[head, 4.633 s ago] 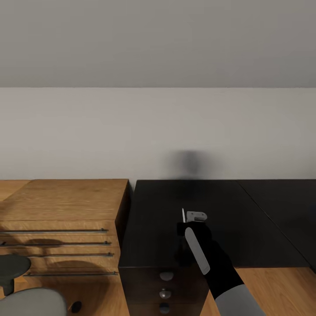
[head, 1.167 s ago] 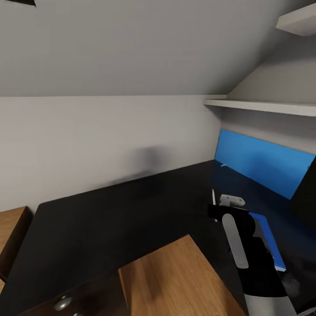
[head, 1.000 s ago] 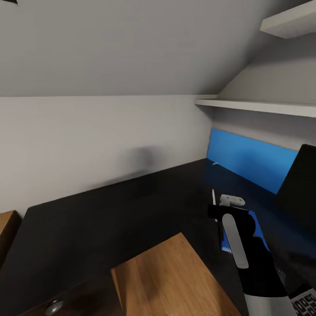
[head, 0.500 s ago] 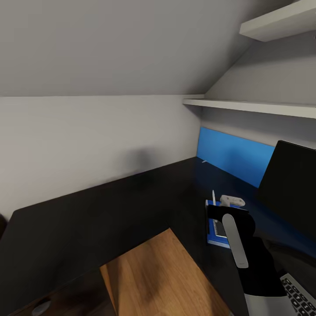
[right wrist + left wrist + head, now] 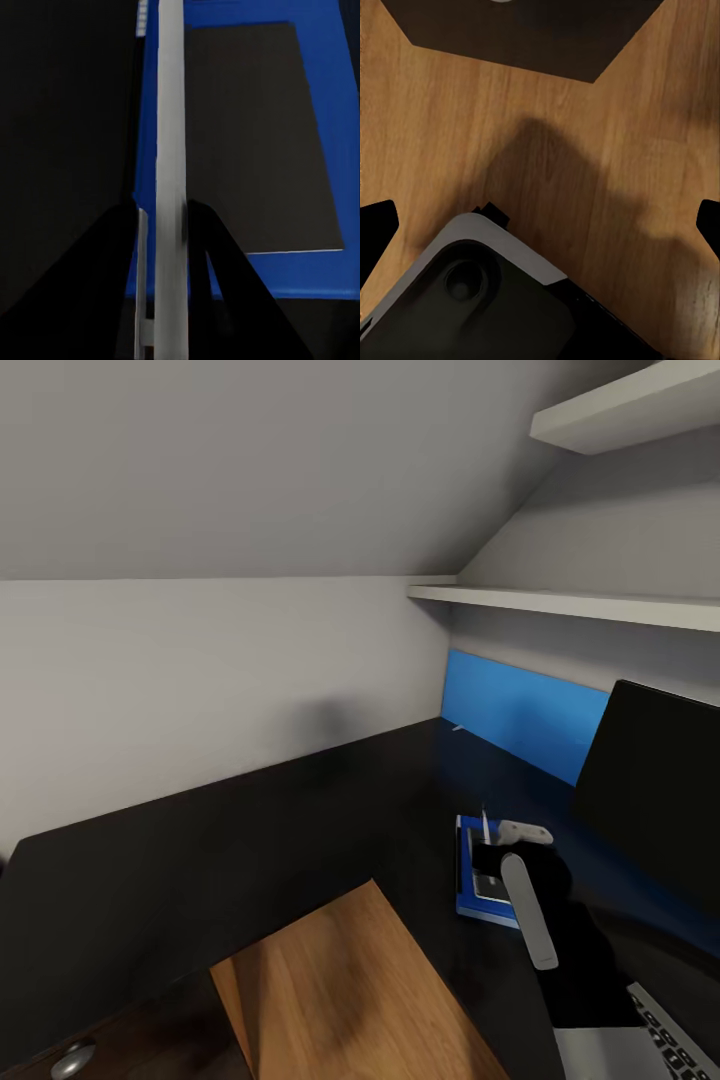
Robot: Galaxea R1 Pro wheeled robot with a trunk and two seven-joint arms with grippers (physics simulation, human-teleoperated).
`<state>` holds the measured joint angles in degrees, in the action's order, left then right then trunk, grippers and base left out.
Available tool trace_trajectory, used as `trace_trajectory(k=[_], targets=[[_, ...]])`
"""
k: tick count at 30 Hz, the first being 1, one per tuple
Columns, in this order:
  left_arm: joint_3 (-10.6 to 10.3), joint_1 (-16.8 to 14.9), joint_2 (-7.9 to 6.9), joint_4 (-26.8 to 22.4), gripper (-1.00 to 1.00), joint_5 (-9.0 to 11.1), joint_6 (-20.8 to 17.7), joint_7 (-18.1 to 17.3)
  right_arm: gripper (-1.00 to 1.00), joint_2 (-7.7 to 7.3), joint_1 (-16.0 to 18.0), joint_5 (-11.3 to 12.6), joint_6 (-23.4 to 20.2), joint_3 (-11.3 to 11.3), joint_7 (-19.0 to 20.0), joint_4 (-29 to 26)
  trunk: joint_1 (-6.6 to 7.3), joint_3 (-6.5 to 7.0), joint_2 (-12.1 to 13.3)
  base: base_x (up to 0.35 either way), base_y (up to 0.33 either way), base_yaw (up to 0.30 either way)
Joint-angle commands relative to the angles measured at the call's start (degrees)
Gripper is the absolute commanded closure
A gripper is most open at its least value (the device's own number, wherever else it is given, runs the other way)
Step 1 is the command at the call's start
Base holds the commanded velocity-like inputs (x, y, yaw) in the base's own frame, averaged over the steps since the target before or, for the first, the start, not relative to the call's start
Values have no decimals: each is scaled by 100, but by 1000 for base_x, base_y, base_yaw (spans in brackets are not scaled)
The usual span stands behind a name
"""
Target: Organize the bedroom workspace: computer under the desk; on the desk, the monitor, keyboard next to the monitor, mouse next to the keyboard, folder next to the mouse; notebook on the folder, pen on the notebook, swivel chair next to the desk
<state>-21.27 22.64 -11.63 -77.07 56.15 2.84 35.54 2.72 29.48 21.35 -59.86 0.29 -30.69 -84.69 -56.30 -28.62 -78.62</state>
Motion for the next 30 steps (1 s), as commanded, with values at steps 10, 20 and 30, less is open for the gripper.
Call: trace_trajectory(k=[10, 20, 30], targets=[[-14, -10, -6, 6, -100, 58, 26, 24, 100, -151, 5, 67, 17, -28, -55, 354, 0, -5, -3, 0, -4, 0], [-25, -6, -6, 8, -100, 46, 31, 36, 100, -189, 5, 60, 122, -34, -45, 382, 0, -5, -3, 0, 0, 0], [-29, -5, -6, 8, -100, 55, 32, 34, 100, -192, 5, 60, 131, -30, -42, 361, 0, -5, -3, 0, 0, 0]])
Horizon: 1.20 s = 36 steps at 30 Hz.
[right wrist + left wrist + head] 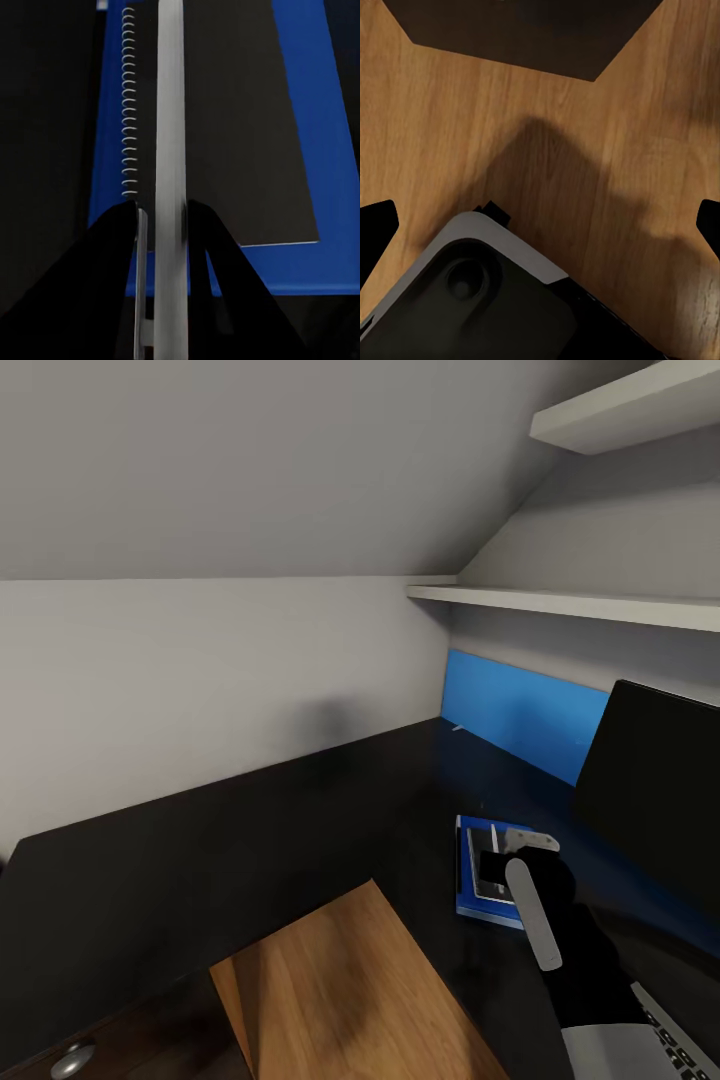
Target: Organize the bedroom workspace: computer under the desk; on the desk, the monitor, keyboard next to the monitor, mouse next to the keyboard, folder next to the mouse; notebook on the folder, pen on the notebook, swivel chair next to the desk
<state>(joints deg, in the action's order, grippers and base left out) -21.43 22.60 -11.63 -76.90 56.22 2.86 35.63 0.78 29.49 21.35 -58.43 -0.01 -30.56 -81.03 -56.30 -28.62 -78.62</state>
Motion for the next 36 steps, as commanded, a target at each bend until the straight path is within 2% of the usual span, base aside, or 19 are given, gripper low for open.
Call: trace_trajectory(k=[1, 3, 4, 26, 29, 32, 36], targets=[[-10, -2, -6, -9, -100, 51, 30, 24, 100, 1, 4, 61, -15, -3, -52, -3, 0, -5, -3, 0, 0, 0], [-9, -2, -6, -9, -100, 51, 30, 24, 100, 1, 4, 61, -16, -5, -50, -2, 0, -5, -3, 0, 0, 0], [-7, -2, -6, -9, -100, 50, 30, 24, -100, 1, 4, 60, -17, -5, -50, -2, 0, -5, -3, 0, 0, 0], [-7, -8, -6, -9, -100, 54, 30, 23, -100, -7, 4, 53, -14, -7, -55, -64, 0, -5, -3, 0, 0, 0], [-18, -6, -4, -9, -100, 27, 30, 27, -100, -7, 2, 58, -30, -3, -51, -232, 0, -5, -3, 0, 0, 0], [-29, -3, 0, -9, -100, -5, 30, 34, -100, -2, -27, 70, -55, 21, -36, -627, 0, -5, -3, -2, 0, 0], [-23, -5, 2, -9, -100, 24, 30, 35, -100, 7, -182, 81, -73, 54, -21, -937, 0, -5, -3, -96, 0, 0]])
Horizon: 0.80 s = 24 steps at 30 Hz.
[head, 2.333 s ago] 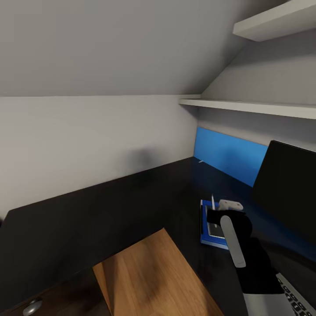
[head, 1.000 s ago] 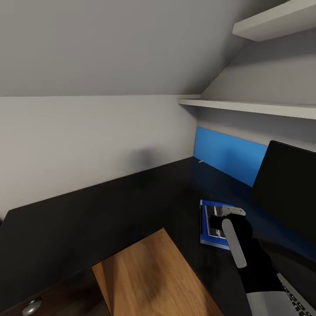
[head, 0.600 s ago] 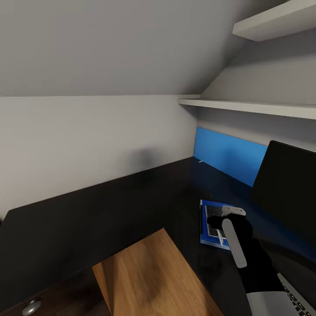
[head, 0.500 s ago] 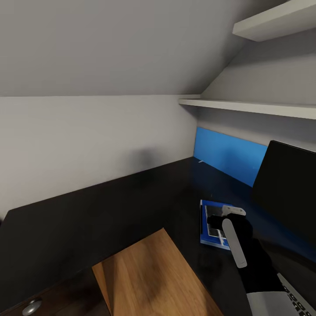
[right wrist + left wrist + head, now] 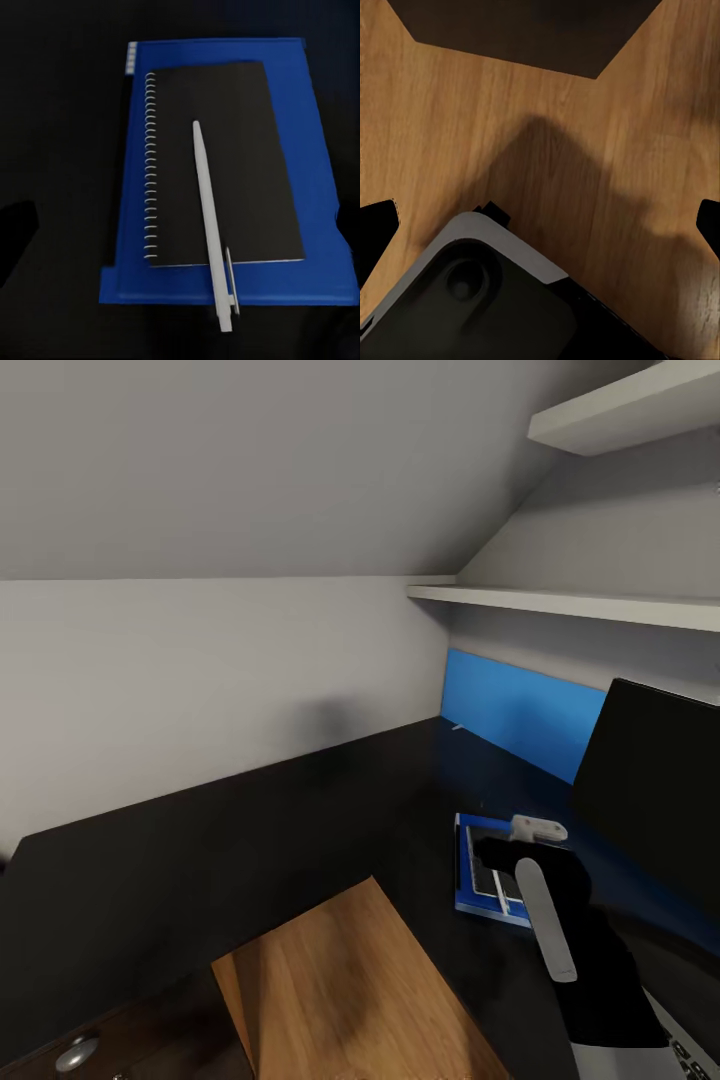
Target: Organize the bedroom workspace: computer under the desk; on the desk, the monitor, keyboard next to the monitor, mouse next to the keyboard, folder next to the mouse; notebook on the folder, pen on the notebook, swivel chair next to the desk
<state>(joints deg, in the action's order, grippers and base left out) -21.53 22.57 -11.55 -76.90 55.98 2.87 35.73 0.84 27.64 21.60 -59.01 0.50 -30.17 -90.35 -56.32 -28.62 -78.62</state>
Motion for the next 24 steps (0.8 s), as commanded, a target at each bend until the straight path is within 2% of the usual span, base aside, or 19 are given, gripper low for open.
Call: trace_trajectory(k=[1, 7, 14, 18, 20, 24], targets=[[-9, -4, -6, -9, -100, 56, 30, 24, -100, 3, -32, 58, -13, 12, -58, -49, 1, -5, -4, -199, 0, 0], [4, -9, -5, -9, -100, 74, 30, 19, -100, 9, -150, 67, 15, 65, -48, -175, 1, -5, -4, -273, 0, 0], [8, -10, -5, -9, -100, 83, 30, 16, -100, 39, -190, 63, 39, 418, -45, -209, 1, -5, -4, -327, 1, 0], [3, -13, -5, -9, -100, 76, 30, 14, -100, 69, -194, 37, 53, 725, -86, -215, 1, -5, -4, -308, 50, 0], [-10, -15, -5, -11, -100, 51, 33, 13, -100, 74, -196, 44, 43, 945, -80, -216, 1, -5, -4, -182, 51, 49], [-24, -13, -5, -15, -100, 27, 36, 15, -100, 69, -197, 66, 22, 1100, -52, -215, 1, -5, -4, -84, 23, 162]])
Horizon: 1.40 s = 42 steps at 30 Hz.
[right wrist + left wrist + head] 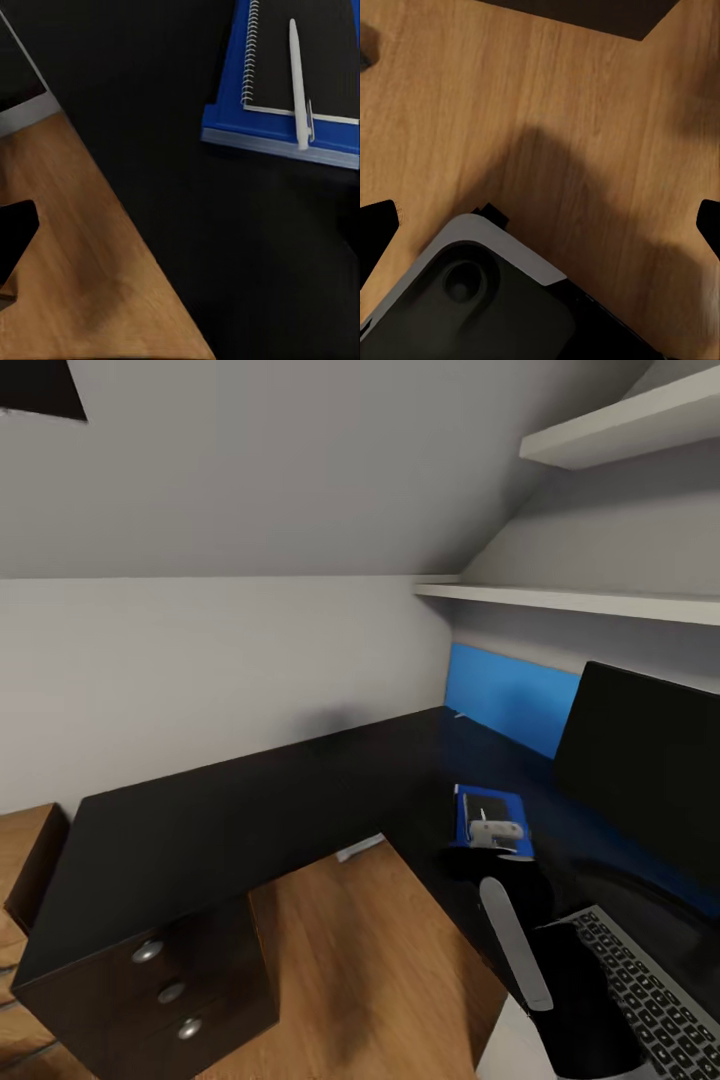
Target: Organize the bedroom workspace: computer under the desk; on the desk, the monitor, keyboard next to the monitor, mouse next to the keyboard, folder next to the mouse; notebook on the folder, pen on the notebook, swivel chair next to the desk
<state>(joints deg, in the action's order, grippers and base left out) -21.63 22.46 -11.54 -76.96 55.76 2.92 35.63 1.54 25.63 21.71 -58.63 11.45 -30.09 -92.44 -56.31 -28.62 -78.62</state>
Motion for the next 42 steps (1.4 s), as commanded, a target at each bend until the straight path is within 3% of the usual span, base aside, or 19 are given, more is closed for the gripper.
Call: trace_trajectory(k=[1, 7, 8, 9, 16, 17, 21, 28, 29, 33, 42], targets=[[-18, -3, -6, -9, -100, 43, 31, 26, -100, -1, 4, 60, -19, 26, -56, -6, 0, -5, -3, -47, 13, 212], [-32, -5, -6, -39, -100, 27, 32, 37, -100, -26, -7, 67, -22, 161, -22, -2, 0, -19, -3, -15, 4, 239], [-32, -1, -6, -49, -100, 26, 33, 36, -100, -32, -12, 66, -21, 218, 6, -4, 0, -23, -3, -6, 2, 243], [-38, 7, -9, -82, -100, 25, 33, 30, -100, -47, -24, 64, -20, 482, 169, -8, 0, -26, -3, -3, 1, 257], [-43, 20, -7, -113, -100, 30, 33, 16, -100, -59, -47, 62, -48, 743, 343, -10, 0, -35, -3, -1, 0, 268], [-43, 21, -6, -137, -100, 31, 72, 14, -100, -65, -78, 62, -45, 1159, 370, -10, 0, -39, -3, 0, 0, 243], [-43, 28, -9, -174, -100, 27, 101, 16, -100, -72, -83, 62, -55, 1391, 372, -10, 0, -56, -3, 0, 0, 244], [-48, 73, -62, -486, -100, 32, 203, -11, -100, -54, -78, 63, -66, 1479, 497, -15, 0, -81, -3, 0, 0, 258], [-45, 79, -74, -563, -100, 51, 228, -108, -100, -53, -77, 62, -68, 1658, 690, -17, 0, -85, -3, 0, 0, 239], [-44, 82, -81, -563, -100, 73, 238, -293, -100, -48, -80, 62, -64, 1863, 813, -19, 0, -105, -3, 0, 0, 233], [-43, 83, -78, -535, -100, 61, 247, -407, -100, -33, -84, 64, -68, 1969, 866, -17, 0, -147, -3, 0, 0, 243]])
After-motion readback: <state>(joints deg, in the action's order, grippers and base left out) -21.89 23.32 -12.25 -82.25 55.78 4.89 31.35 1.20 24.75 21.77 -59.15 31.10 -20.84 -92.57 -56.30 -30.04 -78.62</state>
